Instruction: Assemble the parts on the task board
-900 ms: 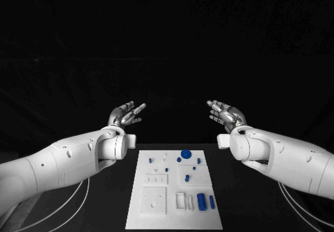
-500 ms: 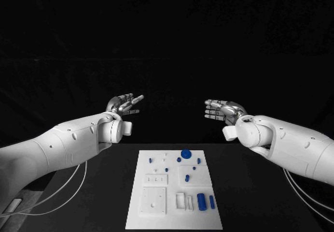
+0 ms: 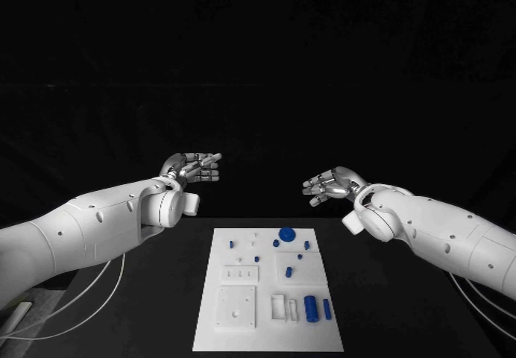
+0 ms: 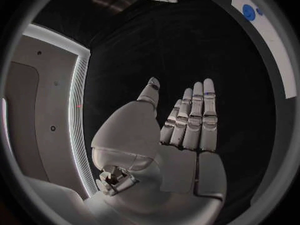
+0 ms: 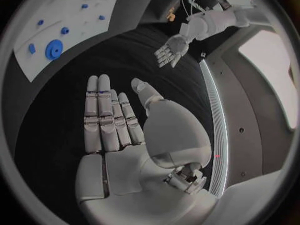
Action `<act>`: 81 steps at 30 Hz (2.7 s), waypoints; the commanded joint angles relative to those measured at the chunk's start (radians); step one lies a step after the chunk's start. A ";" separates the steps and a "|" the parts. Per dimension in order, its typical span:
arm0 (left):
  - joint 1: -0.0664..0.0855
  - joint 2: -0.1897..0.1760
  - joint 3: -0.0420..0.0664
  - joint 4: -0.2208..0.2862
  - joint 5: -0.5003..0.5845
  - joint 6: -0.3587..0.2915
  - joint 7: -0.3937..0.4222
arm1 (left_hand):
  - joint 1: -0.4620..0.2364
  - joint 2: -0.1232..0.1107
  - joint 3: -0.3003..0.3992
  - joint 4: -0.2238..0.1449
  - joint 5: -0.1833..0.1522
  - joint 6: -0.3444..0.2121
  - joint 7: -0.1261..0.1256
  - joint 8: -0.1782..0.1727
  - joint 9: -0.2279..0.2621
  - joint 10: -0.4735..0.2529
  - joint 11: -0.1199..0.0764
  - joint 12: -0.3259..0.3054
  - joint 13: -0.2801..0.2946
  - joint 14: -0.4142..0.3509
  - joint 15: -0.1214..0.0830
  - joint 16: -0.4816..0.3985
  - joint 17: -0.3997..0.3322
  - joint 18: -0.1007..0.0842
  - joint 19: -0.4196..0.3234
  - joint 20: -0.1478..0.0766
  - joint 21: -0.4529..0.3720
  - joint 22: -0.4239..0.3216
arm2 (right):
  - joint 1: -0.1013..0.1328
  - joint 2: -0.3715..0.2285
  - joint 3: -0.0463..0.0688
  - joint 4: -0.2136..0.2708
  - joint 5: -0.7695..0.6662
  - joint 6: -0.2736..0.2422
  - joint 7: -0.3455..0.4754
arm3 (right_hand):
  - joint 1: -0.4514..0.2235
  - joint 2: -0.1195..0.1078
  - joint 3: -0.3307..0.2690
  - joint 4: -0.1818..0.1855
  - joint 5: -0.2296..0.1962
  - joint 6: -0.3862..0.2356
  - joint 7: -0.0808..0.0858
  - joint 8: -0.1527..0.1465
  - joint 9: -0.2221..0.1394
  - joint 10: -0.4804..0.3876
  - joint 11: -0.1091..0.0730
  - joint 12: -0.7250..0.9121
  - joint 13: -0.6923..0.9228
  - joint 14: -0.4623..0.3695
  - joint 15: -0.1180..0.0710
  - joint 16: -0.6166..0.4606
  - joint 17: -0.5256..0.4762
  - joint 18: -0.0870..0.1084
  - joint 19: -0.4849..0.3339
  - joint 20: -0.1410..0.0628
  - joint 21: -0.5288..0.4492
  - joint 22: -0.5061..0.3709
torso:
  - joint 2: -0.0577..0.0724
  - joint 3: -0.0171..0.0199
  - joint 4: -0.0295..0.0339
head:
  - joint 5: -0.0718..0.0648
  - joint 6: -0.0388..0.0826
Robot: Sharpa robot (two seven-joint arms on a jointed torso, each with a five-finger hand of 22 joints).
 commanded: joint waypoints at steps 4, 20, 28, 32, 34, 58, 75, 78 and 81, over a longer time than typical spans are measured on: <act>0.003 -0.050 0.001 0.099 -0.053 0.061 0.036 | 0.004 0.024 -0.012 -0.010 0.005 0.250 -0.036 0.015 0.018 0.115 -0.041 0.004 0.002 0.086 -0.038 0.035 0.004 -0.041 0.052 -0.043 0.046 0.019 | -0.005 0.014 0.000 0.013 -0.370 -0.040 -0.003 | -0.055 -0.050 0.125 -0.086 -0.008 0.113 -0.020 0.003 0.004 0.117 -0.041 0.005 0.002 0.141 -0.079 0.503 0.404 0.015 0.228 -0.108 0.305 0.200 | 0.032 0.0072 0.0138 | -0.008 0.003; 0.010 -0.168 0.005 0.343 -0.112 0.101 0.012 | 0.010 0.032 -0.026 -0.027 0.008 0.255 -0.037 0.014 0.016 0.129 -0.046 0.001 0.002 0.098 -0.045 0.044 0.002 -0.053 0.044 -0.056 0.080 0.037 | -0.043 0.059 0.000 0.042 -0.841 -0.154 -0.125 | -0.004 -0.124 0.160 -0.088 -0.042 0.108 -0.037 0.004 0.003 0.077 -0.036 0.005 0.002 0.126 -0.070 0.622 0.482 0.040 0.187 -0.097 0.429 0.401 | 0.123 0.0065 0.0607 | -0.040 0.024; 0.013 -0.196 0.010 0.408 -0.132 0.086 0.011 | 0.006 0.029 -0.030 -0.032 0.010 0.259 -0.039 0.014 0.017 0.136 -0.048 0.002 0.002 0.104 -0.048 0.048 0.003 -0.052 0.045 -0.058 0.089 0.042 | -0.066 0.079 0.000 0.036 -0.992 -0.192 -0.203 | 0.011 -0.159 0.230 -0.081 -0.109 0.111 -0.040 0.004 0.003 0.075 -0.034 0.005 0.002 0.124 -0.066 0.648 0.471 0.042 0.205 -0.094 0.418 0.439 | 0.157 0.0069 0.0866 | -0.054 0.035; 0.014 -0.202 0.012 0.425 -0.134 0.084 0.012 | 0.006 0.029 -0.030 -0.032 0.010 0.259 -0.039 0.014 0.017 0.136 -0.048 0.002 0.002 0.104 -0.048 0.048 0.003 -0.052 0.045 -0.058 0.089 0.042 | -0.072 0.088 0.000 0.027 -1.038 -0.207 -0.235 | 0.007 -0.174 0.265 -0.076 -0.143 0.115 -0.040 0.004 0.003 0.080 -0.035 0.005 0.002 0.124 -0.065 0.656 0.466 0.040 0.209 -0.093 0.412 0.456 | 0.174 0.0074 0.0934 | -0.062 0.042; 0.014 -0.202 0.013 0.429 -0.134 0.083 0.013 | 0.006 0.029 -0.030 -0.032 0.010 0.259 -0.039 0.014 0.017 0.136 -0.048 0.002 0.002 0.104 -0.048 0.048 0.003 -0.052 0.045 -0.058 0.089 0.042 | -0.074 0.091 0.000 0.022 -1.050 -0.210 -0.242 | 0.003 -0.186 0.287 -0.069 -0.149 0.119 -0.040 0.003 0.003 0.083 -0.035 0.005 0.002 0.122 -0.065 0.666 0.463 0.039 0.212 -0.093 0.405 0.473 | 0.179 0.0073 0.0949 | -0.066 0.041; 0.016 -0.199 0.018 0.422 -0.127 0.084 0.020 | 0.000 0.031 -0.031 -0.038 0.010 0.257 -0.038 0.014 0.016 0.136 -0.048 0.002 0.002 0.105 -0.048 0.047 0.002 -0.052 0.041 -0.058 0.097 0.045 | -0.081 0.103 -0.009 0.010 -1.116 -0.202 -0.307 | -0.009 -0.214 0.362 -0.042 -0.182 0.142 -0.042 0.004 0.003 0.102 -0.039 0.005 0.002 0.117 -0.066 0.703 0.444 0.031 0.249 -0.096 0.312 0.626 | 0.221 0.0025 0.1034 | -0.081 0.047; 0.021 -0.197 0.019 0.420 -0.126 0.087 0.019 | 0.000 0.031 -0.031 -0.038 0.010 0.257 -0.038 0.014 0.016 0.136 -0.048 0.002 0.002 0.105 -0.048 0.047 0.002 -0.052 0.041 -0.058 0.097 0.045 | -0.084 0.112 -0.014 0.001 -1.111 -0.175 -0.301 | -0.017 -0.209 0.429 -0.044 -0.204 0.164 -0.038 0.004 0.004 0.129 -0.045 0.005 0.002 0.115 -0.070 0.722 0.444 0.028 0.254 -0.101 0.298 0.693 | 0.234 0.0035 0.1067 | -0.081 0.050; 0.022 -0.197 0.019 0.420 -0.126 0.088 0.018 | 0.000 0.031 -0.031 -0.038 0.010 0.257 -0.038 0.014 0.016 0.136 -0.048 0.002 0.002 0.105 -0.048 0.047 0.002 -0.052 0.041 -0.058 0.097 0.045 | -0.085 0.114 -0.015 0.000 -1.111 -0.172 -0.300 | -0.020 -0.207 0.445 -0.043 -0.210 0.167 -0.038 0.004 0.004 0.135 -0.046 0.004 0.002 0.115 -0.071 0.724 0.442 0.026 0.256 -0.102 0.297 0.708 | 0.235 0.0036 0.1076 | -0.081 0.051; 0.023 -0.197 0.019 0.420 -0.126 0.089 0.017 | -0.001 0.032 -0.031 -0.040 0.009 0.257 -0.038 0.014 0.016 0.136 -0.048 0.002 0.002 0.105 -0.048 0.047 0.002 -0.052 0.039 -0.058 0.101 0.046 | -0.085 0.115 -0.016 -0.002 -1.111 -0.171 -0.300 | -0.021 -0.207 0.452 -0.042 -0.211 0.169 -0.037 0.004 0.004 0.136 -0.046 0.005 0.002 0.114 -0.071 0.727 0.441 0.025 0.257 -0.103 0.296 0.718 | 0.236 0.0029 0.1076 | -0.084 0.053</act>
